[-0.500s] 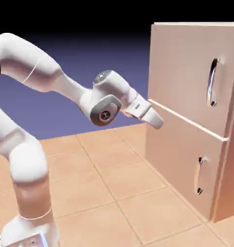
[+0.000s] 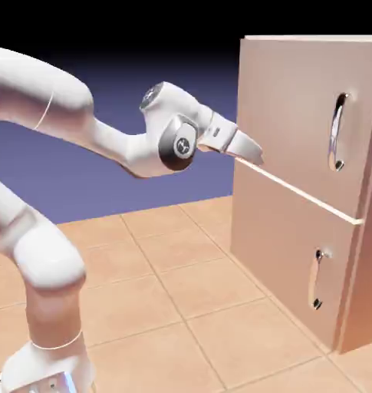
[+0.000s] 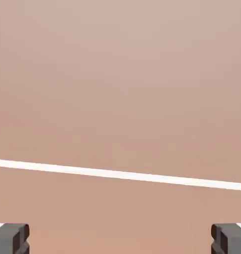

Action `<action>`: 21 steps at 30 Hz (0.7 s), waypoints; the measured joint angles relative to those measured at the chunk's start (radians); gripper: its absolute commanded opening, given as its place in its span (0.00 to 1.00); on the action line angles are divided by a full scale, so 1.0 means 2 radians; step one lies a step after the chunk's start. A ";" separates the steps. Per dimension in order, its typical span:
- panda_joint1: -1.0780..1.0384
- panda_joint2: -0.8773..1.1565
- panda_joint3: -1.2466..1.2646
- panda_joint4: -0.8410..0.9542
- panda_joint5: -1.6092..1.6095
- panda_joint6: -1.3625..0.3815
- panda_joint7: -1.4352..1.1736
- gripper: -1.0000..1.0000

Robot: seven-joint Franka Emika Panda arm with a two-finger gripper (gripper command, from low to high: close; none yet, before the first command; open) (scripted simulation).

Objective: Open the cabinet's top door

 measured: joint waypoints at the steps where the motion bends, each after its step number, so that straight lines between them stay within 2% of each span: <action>1: 0.008 -0.002 -0.009 0.005 -0.022 0.000 0.016 0.50; 21: 0.166 -0.043 -0.180 0.109 -0.457 -0.008 0.346 0.50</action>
